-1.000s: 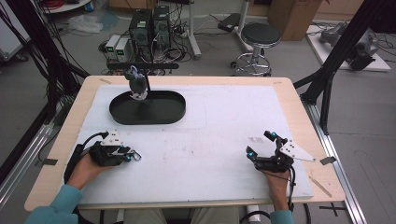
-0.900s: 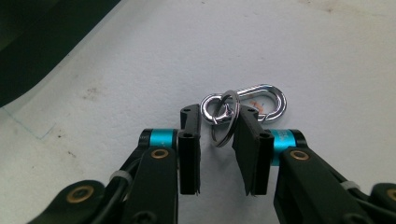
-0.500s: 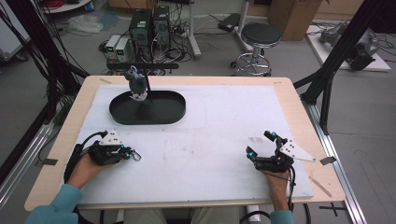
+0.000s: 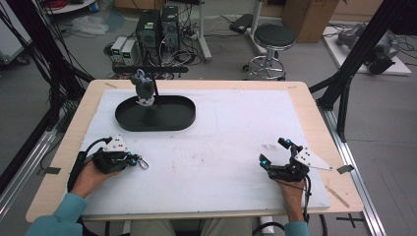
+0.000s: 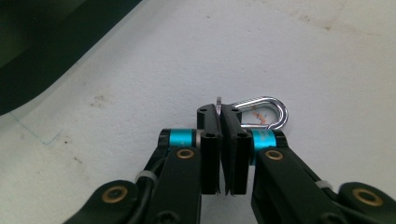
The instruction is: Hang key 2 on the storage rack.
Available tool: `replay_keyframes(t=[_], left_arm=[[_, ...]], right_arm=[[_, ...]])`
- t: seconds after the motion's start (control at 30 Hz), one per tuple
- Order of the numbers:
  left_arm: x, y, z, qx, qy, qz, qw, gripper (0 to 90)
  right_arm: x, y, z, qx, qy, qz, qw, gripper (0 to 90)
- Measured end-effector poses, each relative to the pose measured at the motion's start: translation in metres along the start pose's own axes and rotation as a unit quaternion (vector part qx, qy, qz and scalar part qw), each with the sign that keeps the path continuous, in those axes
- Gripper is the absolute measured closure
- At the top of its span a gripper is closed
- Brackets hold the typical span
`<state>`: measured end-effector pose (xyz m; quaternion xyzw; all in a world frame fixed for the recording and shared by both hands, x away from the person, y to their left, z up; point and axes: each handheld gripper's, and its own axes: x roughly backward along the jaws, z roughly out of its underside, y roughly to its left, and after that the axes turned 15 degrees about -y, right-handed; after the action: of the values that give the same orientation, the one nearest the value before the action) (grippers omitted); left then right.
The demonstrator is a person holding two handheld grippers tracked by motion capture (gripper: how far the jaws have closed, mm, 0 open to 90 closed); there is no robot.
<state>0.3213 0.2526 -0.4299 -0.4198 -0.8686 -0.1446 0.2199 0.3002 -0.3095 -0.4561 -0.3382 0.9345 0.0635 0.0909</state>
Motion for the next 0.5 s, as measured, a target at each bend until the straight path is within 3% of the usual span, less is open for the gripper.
replay_keyframes(t=[0.27, 0.4, 0.5], left_arm=[[0.0002, 0.0003, -0.0003, 0.004, 0.001, 0.000, 1.0000, 87.6], [0.0027, 0.0036, -0.0008, 0.027, -0.015, 0.000, 0.9995, 88.0], [0.0056, 0.0052, -0.0020, 0.034, -0.031, -0.005, 0.9989, 88.2]], right_arm=[[0.0000, 0.0001, -0.0001, 0.000, 0.001, 0.000, 1.0000, 0.7], [0.0000, 0.0001, 0.0000, 0.000, 0.001, 0.000, 1.0000, 0.7], [0.0001, 0.0000, -0.0001, 0.000, 0.001, -0.001, 1.0000, 0.7]])
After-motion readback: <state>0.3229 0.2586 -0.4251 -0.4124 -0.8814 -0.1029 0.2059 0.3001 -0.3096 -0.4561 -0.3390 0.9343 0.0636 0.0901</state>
